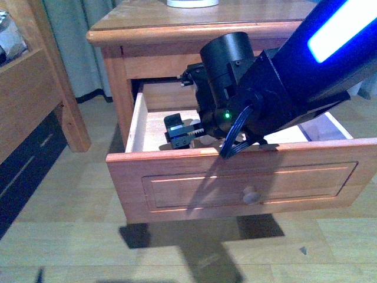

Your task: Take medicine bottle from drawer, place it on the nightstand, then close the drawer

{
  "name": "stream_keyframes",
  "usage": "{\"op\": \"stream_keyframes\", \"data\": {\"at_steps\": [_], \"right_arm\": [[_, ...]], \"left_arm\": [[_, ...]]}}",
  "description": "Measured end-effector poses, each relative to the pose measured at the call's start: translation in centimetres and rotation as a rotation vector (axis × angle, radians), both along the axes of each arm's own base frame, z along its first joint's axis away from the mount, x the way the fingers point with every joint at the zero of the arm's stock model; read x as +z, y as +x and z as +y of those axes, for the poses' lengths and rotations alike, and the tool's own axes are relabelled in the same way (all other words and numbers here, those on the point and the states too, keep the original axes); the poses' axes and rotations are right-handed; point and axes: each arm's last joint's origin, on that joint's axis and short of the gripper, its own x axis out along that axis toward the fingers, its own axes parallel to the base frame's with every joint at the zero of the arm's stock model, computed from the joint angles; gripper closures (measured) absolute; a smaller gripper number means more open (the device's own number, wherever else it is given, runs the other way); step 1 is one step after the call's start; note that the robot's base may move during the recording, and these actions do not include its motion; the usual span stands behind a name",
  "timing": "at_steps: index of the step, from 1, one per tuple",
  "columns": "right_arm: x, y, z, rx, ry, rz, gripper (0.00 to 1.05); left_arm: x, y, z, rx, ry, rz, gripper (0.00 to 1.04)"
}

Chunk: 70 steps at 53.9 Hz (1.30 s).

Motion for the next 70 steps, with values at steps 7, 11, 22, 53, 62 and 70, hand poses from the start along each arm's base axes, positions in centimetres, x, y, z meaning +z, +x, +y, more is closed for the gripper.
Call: {"op": "stream_keyframes", "data": {"at_steps": [7,11,22,53,62,70], "right_arm": [[-0.9,0.0,0.0,-0.018,0.017,0.050,0.14],[-1.0,0.0,0.0,-0.026,0.029,0.053,0.28],[-1.4,-0.2,-0.1,-0.015,0.052,0.049,0.57],[2.1,-3.3,-3.3,-0.005,0.191,-0.017,0.76],[6.5,-4.9,-3.7,0.029,0.252,-0.102,0.76],[10.4,-6.9,-4.5,0.058,0.291,-0.168,0.76]], "left_arm": [[0.0,0.0,0.0,0.000,0.000,0.000,0.07],[0.0,0.0,0.0,0.000,0.000,0.000,0.07],[0.0,0.0,0.0,0.000,0.000,0.000,0.07],[0.0,0.0,0.0,0.000,0.000,0.000,0.07],[0.0,0.0,0.0,0.000,0.000,0.000,0.07],[0.0,0.0,0.0,0.000,0.000,0.000,0.07]]}}
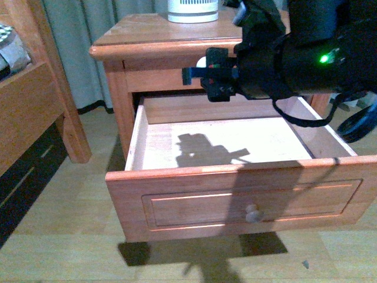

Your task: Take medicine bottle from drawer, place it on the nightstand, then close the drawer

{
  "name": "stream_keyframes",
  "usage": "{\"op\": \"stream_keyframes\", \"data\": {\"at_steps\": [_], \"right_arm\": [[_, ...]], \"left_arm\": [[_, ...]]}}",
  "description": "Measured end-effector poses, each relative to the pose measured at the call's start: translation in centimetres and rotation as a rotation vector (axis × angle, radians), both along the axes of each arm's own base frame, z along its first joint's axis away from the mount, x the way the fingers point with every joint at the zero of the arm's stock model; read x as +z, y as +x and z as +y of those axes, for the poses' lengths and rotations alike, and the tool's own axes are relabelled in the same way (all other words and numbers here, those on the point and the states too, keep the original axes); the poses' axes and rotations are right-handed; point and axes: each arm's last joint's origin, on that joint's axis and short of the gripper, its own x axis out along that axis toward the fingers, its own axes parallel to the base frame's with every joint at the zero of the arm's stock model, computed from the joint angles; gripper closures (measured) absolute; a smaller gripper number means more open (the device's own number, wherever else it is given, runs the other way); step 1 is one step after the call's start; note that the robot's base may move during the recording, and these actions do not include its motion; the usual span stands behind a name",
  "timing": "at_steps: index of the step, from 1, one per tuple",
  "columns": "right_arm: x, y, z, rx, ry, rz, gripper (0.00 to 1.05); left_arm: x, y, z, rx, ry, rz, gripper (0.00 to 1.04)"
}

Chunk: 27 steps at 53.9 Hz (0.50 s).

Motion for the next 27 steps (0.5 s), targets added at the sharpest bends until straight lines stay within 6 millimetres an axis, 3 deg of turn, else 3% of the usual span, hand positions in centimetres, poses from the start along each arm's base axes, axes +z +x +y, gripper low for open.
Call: {"op": "stream_keyframes", "data": {"at_steps": [4,11,18,27], "right_arm": [[1.5,-0.9,-0.4,0.010,0.012,-0.041,0.76],[6.1,-1.7,-1.7,-0.018,0.019,-0.184,0.76],[9.7,0.0,-2.9,-0.088,-0.026,-0.312,0.76],[10.2,3.9,-2.9,-0.152,-0.101,-0.330,0.76]], "left_arm": [[0.0,0.0,0.0,0.000,0.000,0.000,0.07],[0.0,0.0,0.0,0.000,0.000,0.000,0.07],[0.0,0.0,0.0,0.000,0.000,0.000,0.07],[0.0,0.0,0.0,0.000,0.000,0.000,0.07]]}}
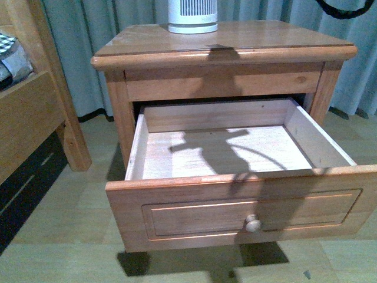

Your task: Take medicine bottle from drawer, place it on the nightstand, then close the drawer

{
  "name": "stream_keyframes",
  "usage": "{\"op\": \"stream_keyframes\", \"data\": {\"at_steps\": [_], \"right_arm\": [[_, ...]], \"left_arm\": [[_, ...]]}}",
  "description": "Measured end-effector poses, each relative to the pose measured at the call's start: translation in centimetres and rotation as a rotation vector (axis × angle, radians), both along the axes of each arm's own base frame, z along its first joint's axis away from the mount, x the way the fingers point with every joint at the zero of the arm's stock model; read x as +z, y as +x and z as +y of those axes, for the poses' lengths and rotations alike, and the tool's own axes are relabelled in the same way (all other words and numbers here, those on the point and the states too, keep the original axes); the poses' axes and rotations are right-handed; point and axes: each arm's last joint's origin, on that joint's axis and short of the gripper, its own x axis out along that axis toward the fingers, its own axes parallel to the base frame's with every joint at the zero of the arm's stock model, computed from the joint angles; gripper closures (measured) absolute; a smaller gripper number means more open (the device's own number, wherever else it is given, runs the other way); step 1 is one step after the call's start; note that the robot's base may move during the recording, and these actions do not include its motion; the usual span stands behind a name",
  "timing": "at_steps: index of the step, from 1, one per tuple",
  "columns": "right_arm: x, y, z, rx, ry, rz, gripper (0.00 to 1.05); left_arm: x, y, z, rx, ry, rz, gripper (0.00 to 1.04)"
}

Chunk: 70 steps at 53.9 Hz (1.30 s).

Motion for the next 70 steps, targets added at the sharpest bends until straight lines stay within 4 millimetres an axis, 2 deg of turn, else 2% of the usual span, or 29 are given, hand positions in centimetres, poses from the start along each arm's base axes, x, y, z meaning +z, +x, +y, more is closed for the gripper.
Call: {"op": "stream_keyframes", "data": {"at_steps": [10,20,25,30,36,40,47,53,56,58,61,67,70], "right_arm": [[-2.9,4.1,1.2,-0.045,-0.074,0.036,0.76],[-3.8,6.0,2.1,-0.095,-0.107,0.017,0.74],[-3.8,6.6,2.2,-0.126,-0.106,0.006,0.56],[-3.7,6.6,2.1,-0.133,-0.091,-0.006,0.42],[-3.4,5.9,1.8,-0.122,-0.050,-0.028,0.21],[-2.4,3.6,1.3,-0.082,0.000,-0.033,0.05],[-0.3,-0.4,0.4,-0.031,0.072,-0.019,0.07],[0.4,-5.9,-0.9,0.028,0.147,0.034,0.09],[-0.8,-9.4,-1.5,0.055,0.166,0.092,0.22],[-2.5,-12.1,-1.9,0.084,0.177,0.155,0.32],[-4.5,-14.7,-2.0,0.118,0.183,0.228,0.42],[-8.9,-18.7,-1.8,0.164,0.176,0.356,0.62],[-11.2,-20.1,-1.5,0.179,0.162,0.411,0.70]], "left_arm": [[0.0,0.0,0.0,0.000,0.000,0.000,0.07],[0.0,0.0,0.0,0.000,0.000,0.000,0.07],[0.0,0.0,0.0,0.000,0.000,0.000,0.07],[0.0,0.0,0.0,0.000,0.000,0.000,0.07],[0.0,0.0,0.0,0.000,0.000,0.000,0.07],[0.0,0.0,0.0,0.000,0.000,0.000,0.07],[0.0,0.0,0.0,0.000,0.000,0.000,0.07],[0.0,0.0,0.0,0.000,0.000,0.000,0.07],[0.0,0.0,0.0,0.000,0.000,0.000,0.07],[0.0,0.0,0.0,0.000,0.000,0.000,0.07],[0.0,0.0,0.0,0.000,0.000,0.000,0.07],[0.0,0.0,0.0,0.000,0.000,0.000,0.07],[0.0,0.0,0.0,0.000,0.000,0.000,0.07]]}}
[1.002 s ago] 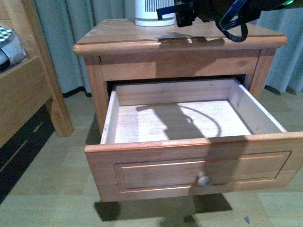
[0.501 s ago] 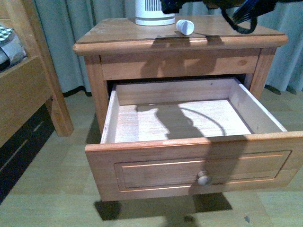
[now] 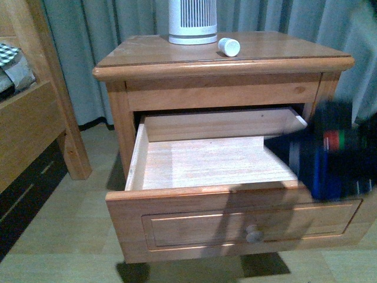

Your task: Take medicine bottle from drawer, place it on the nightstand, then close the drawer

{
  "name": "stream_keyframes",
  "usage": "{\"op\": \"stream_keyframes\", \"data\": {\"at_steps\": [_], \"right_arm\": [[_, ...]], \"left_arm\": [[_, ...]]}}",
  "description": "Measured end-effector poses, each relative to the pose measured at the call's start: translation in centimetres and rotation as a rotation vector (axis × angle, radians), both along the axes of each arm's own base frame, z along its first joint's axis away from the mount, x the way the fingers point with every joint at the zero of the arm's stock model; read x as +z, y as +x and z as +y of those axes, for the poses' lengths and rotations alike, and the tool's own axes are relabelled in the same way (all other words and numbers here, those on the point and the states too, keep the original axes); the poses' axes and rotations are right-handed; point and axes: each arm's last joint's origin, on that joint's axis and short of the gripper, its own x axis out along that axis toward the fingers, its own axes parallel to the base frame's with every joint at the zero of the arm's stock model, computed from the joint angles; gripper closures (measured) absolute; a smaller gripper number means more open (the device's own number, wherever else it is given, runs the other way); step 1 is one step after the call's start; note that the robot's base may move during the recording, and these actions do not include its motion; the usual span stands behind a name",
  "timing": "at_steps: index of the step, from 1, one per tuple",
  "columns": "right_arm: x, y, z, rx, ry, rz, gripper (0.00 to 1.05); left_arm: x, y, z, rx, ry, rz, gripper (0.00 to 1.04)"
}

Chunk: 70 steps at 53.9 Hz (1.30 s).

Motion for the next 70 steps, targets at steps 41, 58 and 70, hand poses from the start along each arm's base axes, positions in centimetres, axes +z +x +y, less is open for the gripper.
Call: {"op": "stream_keyframes", "data": {"at_steps": [41,58,70], "right_arm": [[-12.5,8.2,7.8,0.041,-0.210,-0.003,1.02],[-10.6,13.9,9.7,0.028,-0.283,-0.173,1.02],[-10.9,17.8,8.1,-0.032,-0.333,-0.190,1.02]], "left_arm": [[0.0,0.0,0.0,0.000,0.000,0.000,0.07],[0.0,0.0,0.0,0.000,0.000,0.000,0.07],[0.0,0.0,0.0,0.000,0.000,0.000,0.07]]}}
